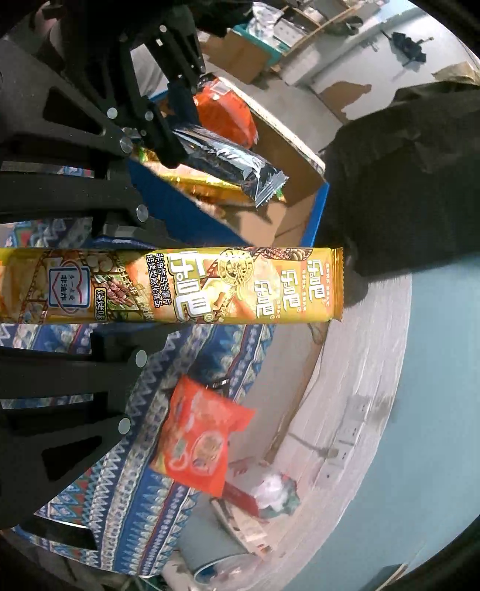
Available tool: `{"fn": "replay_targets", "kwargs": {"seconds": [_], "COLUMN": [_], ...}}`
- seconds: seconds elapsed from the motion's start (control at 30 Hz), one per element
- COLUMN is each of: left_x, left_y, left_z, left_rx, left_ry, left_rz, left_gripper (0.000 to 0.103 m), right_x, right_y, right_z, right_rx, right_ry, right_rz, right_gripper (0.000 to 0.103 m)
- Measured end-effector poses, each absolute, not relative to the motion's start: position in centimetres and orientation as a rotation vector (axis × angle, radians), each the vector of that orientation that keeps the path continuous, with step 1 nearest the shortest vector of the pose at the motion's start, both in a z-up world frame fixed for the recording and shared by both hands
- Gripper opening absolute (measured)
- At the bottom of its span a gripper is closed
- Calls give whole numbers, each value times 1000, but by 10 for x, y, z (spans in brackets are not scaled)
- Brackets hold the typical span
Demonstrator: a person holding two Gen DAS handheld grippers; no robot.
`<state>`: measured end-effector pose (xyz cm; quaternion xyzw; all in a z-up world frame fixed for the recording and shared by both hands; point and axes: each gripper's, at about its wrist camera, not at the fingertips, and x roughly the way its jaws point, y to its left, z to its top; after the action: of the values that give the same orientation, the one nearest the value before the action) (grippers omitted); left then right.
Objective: Organize snacks
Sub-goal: 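Carry both snacks over the box and open both grippers to drop them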
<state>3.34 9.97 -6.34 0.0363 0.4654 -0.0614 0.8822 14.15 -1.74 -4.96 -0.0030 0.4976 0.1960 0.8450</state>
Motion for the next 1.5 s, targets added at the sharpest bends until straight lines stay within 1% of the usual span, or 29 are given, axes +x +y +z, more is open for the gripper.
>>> {"fn": "replay_targets", "kwargs": {"seconds": [0.53,0.7,0.77,0.8,0.83,0.9,1.0,1.03,1.13,1.4,1.47,1.5], "left_x": [53,63,66,68,69,68,67,66,65,66,67,68], "left_y": [176,198,205,208,210,214,218,219,225,238,240,241], "left_z": [-72,-82,-90,-92,-94,-95,-87,-83,-75,-74,-75,-75], "left_rx": [-40,-90,-99,-102,-107,-115,-108,-105,-99,-94,-98,-101], "left_ry": [1008,1040,1057,1065,1074,1073,1057,1046,1027,1033,1034,1034], "left_rz": [-9,24,50,59,69,84,109,118,134,166,172,174], "left_gripper": [27,27,29,35,47,59,71,73,74,74,74,74], "right_x": [174,183,187,190,192,197,201,202,207,216,217,217], "right_y": [58,77,83,87,90,97,105,106,114,134,138,139], "right_z": [-60,-68,-71,-72,-74,-75,-76,-77,-79,-89,-90,-91], "right_rx": [7,13,23,28,29,28,40,46,62,85,87,88], "right_ry": [1110,1144,1156,1163,1167,1173,1180,1183,1193,1224,1236,1240], "right_rz": [504,519,522,524,525,528,534,536,536,540,553,557], "right_gripper": [28,28,28,28,28,28,28,28,28,29,30,35]}}
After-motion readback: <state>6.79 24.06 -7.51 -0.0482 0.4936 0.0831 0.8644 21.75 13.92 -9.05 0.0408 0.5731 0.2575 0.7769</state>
